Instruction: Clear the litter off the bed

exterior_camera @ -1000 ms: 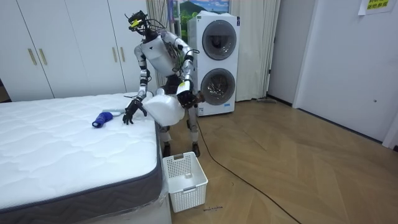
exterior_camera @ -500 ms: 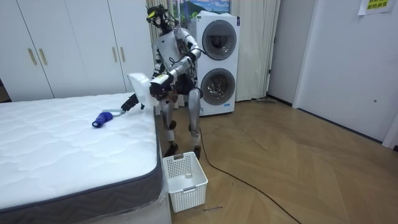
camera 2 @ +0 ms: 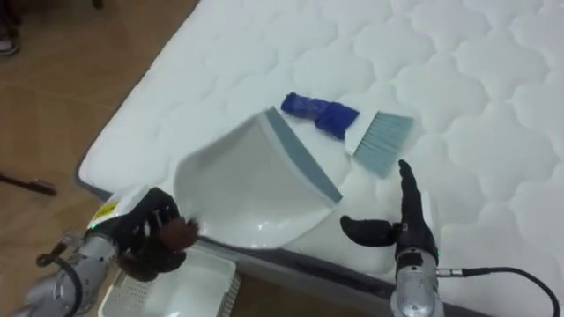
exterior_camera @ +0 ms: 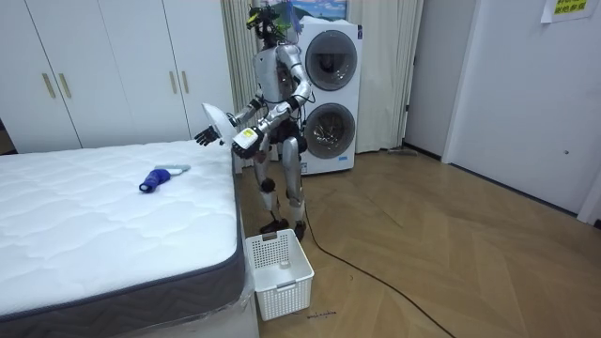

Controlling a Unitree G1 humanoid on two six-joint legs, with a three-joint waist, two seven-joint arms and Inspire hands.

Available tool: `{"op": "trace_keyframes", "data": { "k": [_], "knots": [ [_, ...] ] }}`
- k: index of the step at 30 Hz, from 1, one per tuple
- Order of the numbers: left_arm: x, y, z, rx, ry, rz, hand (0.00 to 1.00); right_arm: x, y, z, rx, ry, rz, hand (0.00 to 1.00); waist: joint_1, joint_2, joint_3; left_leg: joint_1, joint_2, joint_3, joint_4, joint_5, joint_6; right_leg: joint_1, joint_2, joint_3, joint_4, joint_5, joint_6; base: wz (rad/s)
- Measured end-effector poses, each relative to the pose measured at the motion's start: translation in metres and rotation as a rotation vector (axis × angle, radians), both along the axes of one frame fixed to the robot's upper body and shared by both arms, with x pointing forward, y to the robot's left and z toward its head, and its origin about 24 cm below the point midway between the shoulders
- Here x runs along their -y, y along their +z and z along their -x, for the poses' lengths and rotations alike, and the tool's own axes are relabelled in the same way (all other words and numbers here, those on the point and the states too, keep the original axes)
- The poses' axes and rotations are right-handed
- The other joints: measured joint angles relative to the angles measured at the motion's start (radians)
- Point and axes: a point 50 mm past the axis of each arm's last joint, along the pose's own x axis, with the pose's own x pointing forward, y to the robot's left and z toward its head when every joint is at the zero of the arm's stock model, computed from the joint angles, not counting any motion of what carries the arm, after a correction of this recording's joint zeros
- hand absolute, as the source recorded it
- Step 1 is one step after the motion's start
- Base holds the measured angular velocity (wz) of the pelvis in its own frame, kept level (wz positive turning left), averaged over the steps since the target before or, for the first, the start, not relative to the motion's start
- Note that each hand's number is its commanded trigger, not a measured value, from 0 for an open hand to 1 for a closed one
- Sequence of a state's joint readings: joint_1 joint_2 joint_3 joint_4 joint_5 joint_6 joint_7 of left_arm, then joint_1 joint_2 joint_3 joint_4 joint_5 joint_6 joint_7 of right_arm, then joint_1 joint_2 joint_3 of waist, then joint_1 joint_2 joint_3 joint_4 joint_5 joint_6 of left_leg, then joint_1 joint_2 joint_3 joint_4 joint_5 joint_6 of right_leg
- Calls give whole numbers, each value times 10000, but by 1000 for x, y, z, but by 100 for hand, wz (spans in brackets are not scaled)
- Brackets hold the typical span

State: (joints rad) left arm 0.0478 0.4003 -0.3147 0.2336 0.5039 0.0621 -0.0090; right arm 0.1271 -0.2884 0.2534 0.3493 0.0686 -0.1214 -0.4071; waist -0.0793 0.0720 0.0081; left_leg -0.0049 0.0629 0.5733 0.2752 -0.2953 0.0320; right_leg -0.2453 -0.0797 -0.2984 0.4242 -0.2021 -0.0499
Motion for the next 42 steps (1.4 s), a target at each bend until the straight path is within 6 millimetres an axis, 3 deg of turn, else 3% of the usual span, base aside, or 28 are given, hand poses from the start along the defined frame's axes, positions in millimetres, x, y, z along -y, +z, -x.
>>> {"op": "trace_keyframes", "data": {
  "k": [2, 5, 8, 9, 10, 11, 12, 13, 15, 16, 17, 18, 19, 20, 22, 30, 36, 42],
  "knots": [
    [6, 6, -3, 256, -21, 493, 0, -2, 1, 5, 37, 266, -181, 0, -170, -120, 25, 99, 118, 49, 3, 12, -37, 194, 98, -26, -172, 59, -84, -6],
    [17, 5, -2, 297, -164, 1048, 0, 0, -3, 18, -105, 244, -325, 0, -325, -250, -4, 467, 169, 46, -33, 51, -142, 538, 229, 32, -304, 54, -132, -9],
    [22, 6, 1, 388, -161, 1286, 0, 0, -4, 21, -156, 242, -365, 0, -232, -297, -29, 603, 223, -54, 19, 33, -227, 514, 538, 603, -422, 72, -210, -61],
    [22, 5, 6, 301, -65, 1530, 0, -1, -4, 21, -163, 358, -414, 0, -179, -299, -33, 628, 233, -599, 224, 36, -233, 552, 723, 987, -525, 137, -274, -109],
    [22, 3, 10, 147, 80, 1826, 0, -1, -3, 21, -154, 445, -435, 0, -68, -315, -30, 560, 216, -1597, 723, 37, -232, 630, 900, 1459, -589, 188, -352, -122],
    [22, 1, 12, 50, 219, 2048, 0, -2, -3, 20, -130, 460, -427, 0, 3, -313, -29, 497, 183, -2035, 1060, 40, -230, 700, 989, 1721, -622, 225, -398, -137],
    [21, -3, 18, -123, 578, 2500, 0, -2, -2, 19, -111, 504, -407, 0, 86, -337, -7, 291, 51, -2836, 1588, 74, -236, 839, 1152, 2295, -633, 275, -434, -125],
    [21, -6, 23, -217, 867, 2912, 0, -1, -2, 20, -121, 486, -390, 0, 61, -377, -20, 128, -175, -3751, 1533, 32, -263, 871, 1216, 2774, -628, 269, -422, -114],
    [25, -5, 24, -172, 1063, 3557, 0, 4, -1, 19, -47, 249, -334, 0, 92, -416, 7, -374, -460, -4603, 898, 118, -321, 832, 1310, 3410, -587, 307, -371, -102],
    [26, -4, 24, -88, 1144, 3972, 0, 5, -1, 19, -64, 189, -306, 0, 164, -385, -3, -742, -439, -5063, 360, 656, -507, 757, 1453, 3723, -440, 305, -347, -119],
    [26, -4, 26, -58, 1245, 4135, 0, 5, -3, 21, -159, 164, -323, 0, 296, -467, -2, -803, -421, -5084, 426, 874, -414, 698, 1462, 3899, -306, 261, -339, -128],
    [24, -6, 30, -41, 1548, 4511, 0, 4, -7, 26, -317, 113, -356, 0, 464, -523, -158, -634, -400, -5170, 328, 868, -433, 685, 1516, 4067, -291, 216, -318, -94],
    [23, -4, 29, 41, 1668, 4885, 0, 5, -8, 30, -418, 37, -354, 0, 352, -555, -183, -467, -431, -5178, 190, 861, -427, 708, 1510, 4073, -333, 208, -309, -65],
    [23, -2, 27, 134, 1832, 5309, 0, 5, -10, 32, -503, 9, -364, 0, 293, -699, -101, -364, -458, -5142, 84, 862, -426, 730, 1526, 4094, -404, 215, -313, -14],
    [23, -2, 28, 95, 2088, 5872, 0, 5, -12, 36, -598, -30, -382, 0, 277, -796, -63, -350, -437, -5074, 72, 857, -431, 814, 1581, 4105, -669, 300, -327, -5],
    [20, -7, 34, -190, 3190, 7712, 0, 1, -14, 41, -665, 244, 13, 0, 346, -620, -22, 24, -391, -5070, -551, 853, -434, 1110, 1652, 4174, -1232, 402, -323, -1],
    [13, -30, 47, -928, 4403, 7732, 0, 0, -24, 54, -1199, 39, -106, 0, 348, -559, -24, 309, -381, -5060, -761, 854, -434, 1411, 1681, 4293, -1506, 393, -338, -6],
    [1, -64, 72, -2242, 5605, 7042, 0, 9, -34, 62, -1703, -460, 183, 0, 335, -675, -34, 447, -368, -4911, -884, 854, -434, 1606, 1690, 4337, -1734, 389, -348, -2]
  ]
}}
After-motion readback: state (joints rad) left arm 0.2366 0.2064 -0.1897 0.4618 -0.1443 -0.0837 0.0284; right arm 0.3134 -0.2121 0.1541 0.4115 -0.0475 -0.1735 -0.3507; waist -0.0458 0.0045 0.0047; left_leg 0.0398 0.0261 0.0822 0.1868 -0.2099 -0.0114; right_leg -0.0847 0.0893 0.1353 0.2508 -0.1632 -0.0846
